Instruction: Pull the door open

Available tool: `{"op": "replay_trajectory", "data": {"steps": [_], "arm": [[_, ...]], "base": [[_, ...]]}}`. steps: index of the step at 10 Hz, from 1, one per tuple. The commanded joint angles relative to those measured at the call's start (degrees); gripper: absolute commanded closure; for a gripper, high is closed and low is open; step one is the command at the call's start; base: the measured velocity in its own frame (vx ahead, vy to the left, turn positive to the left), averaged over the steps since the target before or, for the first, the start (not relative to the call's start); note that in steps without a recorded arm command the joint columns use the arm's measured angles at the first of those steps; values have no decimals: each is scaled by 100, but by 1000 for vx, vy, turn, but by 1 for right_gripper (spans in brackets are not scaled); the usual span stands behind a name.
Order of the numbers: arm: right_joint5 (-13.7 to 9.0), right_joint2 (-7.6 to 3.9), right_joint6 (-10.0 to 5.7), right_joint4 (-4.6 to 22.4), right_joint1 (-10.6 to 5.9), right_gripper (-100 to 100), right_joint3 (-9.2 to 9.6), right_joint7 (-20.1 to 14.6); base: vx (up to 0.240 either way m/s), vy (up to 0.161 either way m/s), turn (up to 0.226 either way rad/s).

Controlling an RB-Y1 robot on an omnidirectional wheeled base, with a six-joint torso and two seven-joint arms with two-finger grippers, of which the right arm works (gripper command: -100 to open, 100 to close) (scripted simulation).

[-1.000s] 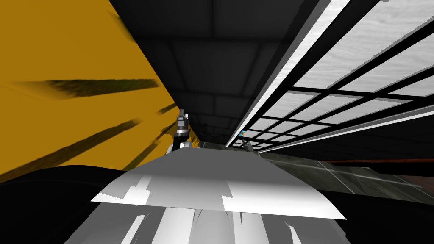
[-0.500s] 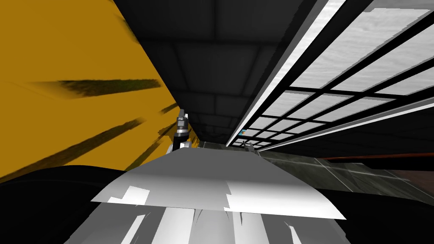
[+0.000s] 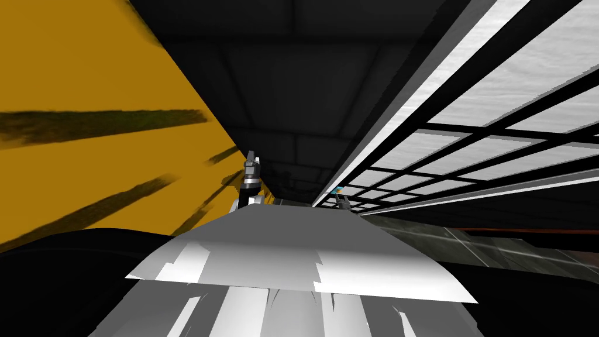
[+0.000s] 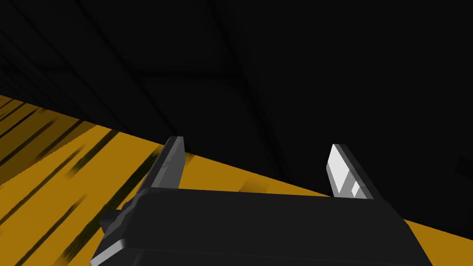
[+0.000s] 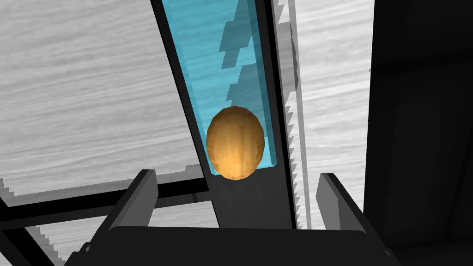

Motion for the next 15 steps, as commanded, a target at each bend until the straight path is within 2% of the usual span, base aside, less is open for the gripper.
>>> {"op": "replay_trajectory", "data": {"steps": [1, 3, 4, 9, 15], "arm": [[-9, 31, 79, -34, -37, -100, -7, 33], [-7, 40, 72, -34, -30, -100, -2, 34], [-7, 40, 72, -34, -30, 100, -2, 34], [-7, 40, 72, -34, -30, 100, -2, 34], [-267, 29, 118, -16, -88, 100, 133, -602]], "base": [[221, -47, 34], [125, -23, -11], [-26, 12, 24], [-7, 0, 3], [-53, -13, 41]]}}
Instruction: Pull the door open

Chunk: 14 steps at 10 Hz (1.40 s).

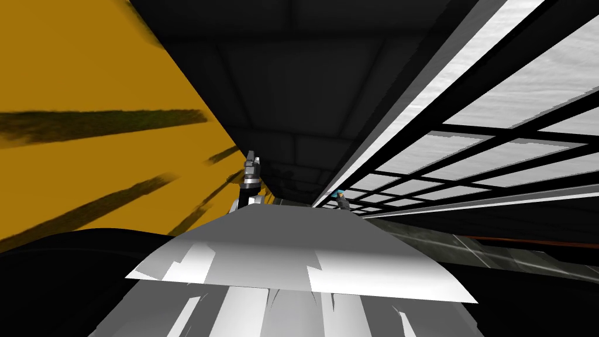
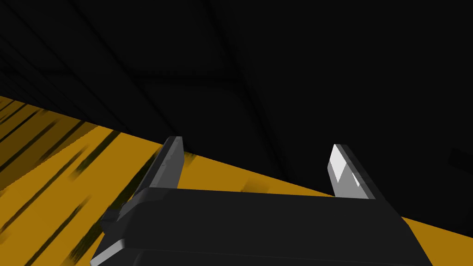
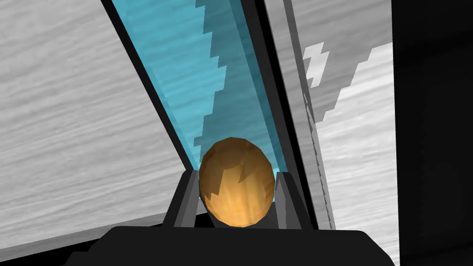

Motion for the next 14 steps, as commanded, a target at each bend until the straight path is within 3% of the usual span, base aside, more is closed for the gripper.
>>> {"op": "replay_trajectory", "data": {"steps": [1, 10, 14], "arm": [[-67, 0, 10, 7, -12, 100, 32, -175], [-604, -22, 108, 42, -138, 100, 302, -1499], [-747, -28, 134, 51, -171, 100, 373, -1920]], "base": [[-45, -7, 38], [-55, -17, 54], [-39, -11, 36]]}}
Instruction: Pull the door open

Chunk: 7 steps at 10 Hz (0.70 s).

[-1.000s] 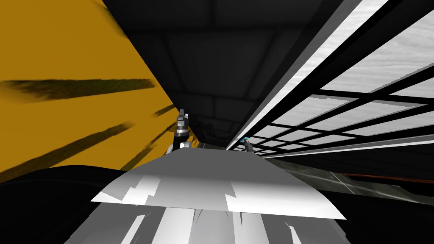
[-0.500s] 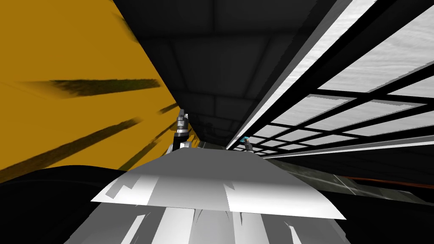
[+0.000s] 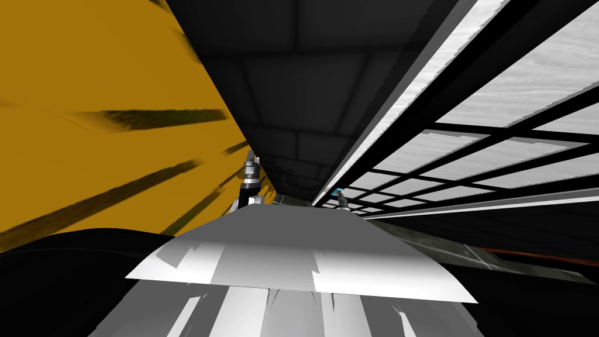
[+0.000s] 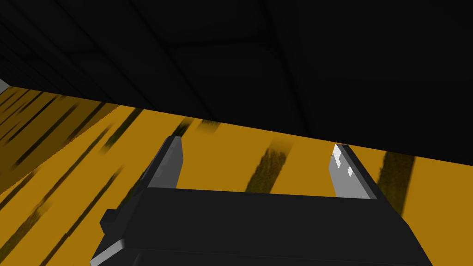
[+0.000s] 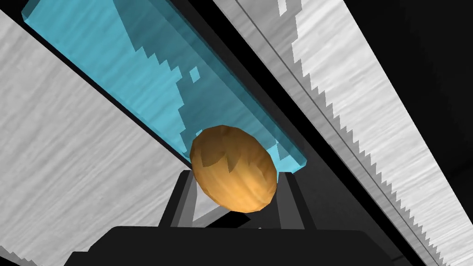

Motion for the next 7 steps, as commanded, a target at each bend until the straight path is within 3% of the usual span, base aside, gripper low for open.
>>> {"op": "replay_trajectory", "data": {"steps": [1, 7], "arm": [[-83, 20, 3, 22, -23, 100, 68, -273], [-400, 7, 61, 43, -98, 100, 227, -1125]], "base": [[-37, -18, 53], [-39, -17, 45]]}}
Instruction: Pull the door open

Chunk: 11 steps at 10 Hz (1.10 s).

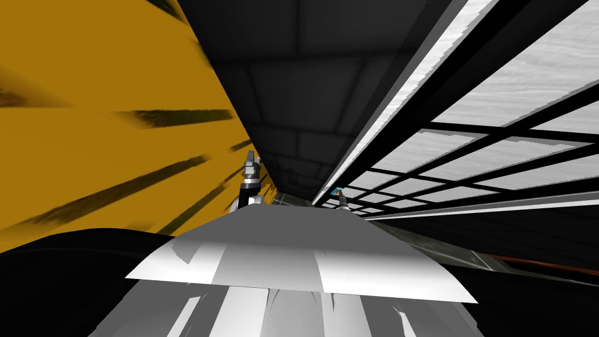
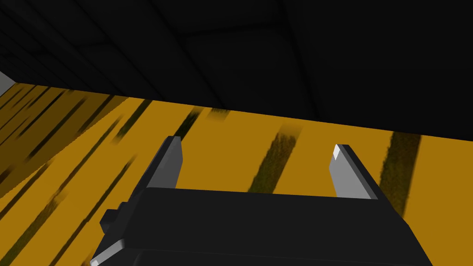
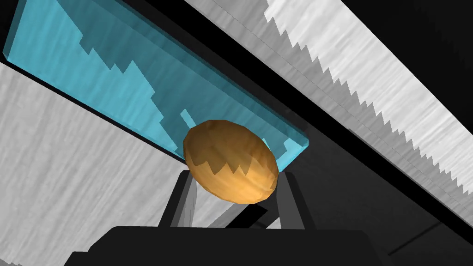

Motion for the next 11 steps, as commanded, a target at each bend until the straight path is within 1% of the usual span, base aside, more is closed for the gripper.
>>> {"op": "replay_trajectory", "data": {"steps": [1, 2, 3, 4, 5, 6, 7, 8, 9, 10, 11], "arm": [[-115, 33, 11, 9, -28, 100, 96, -286], [-115, 33, 11, 9, -28, 100, 96, -375], [-201, 30, 27, 15, -48, 100, 140, -573], [-201, 30, 27, 15, -48, 100, 140, -606], [-288, 27, 43, 20, -69, 100, 183, -829], [-375, 23, 59, 26, -89, 100, 227, -972], [-375, 23, 59, 26, -89, 100, 227, -1066], [-463, 20, 75, 32, -110, 100, 271, -1263], [-463, 20, 75, 32, -110, 100, 271, -1298], [-555, 16, 92, 38, -132, 100, 317, -1526], [-647, 13, 109, 45, -153, 100, 364, -1676]], "base": [[-49, -25, 81], [-39, -18, 38], [-35, -14, 57], [-26, -10, 17], [-32, -14, 44], [-51, -22, 62], [-38, -14, 26], [-33, -9, 44], [-28, -9, 30], [-35, -12, 49], [-48, -24, 85]]}}
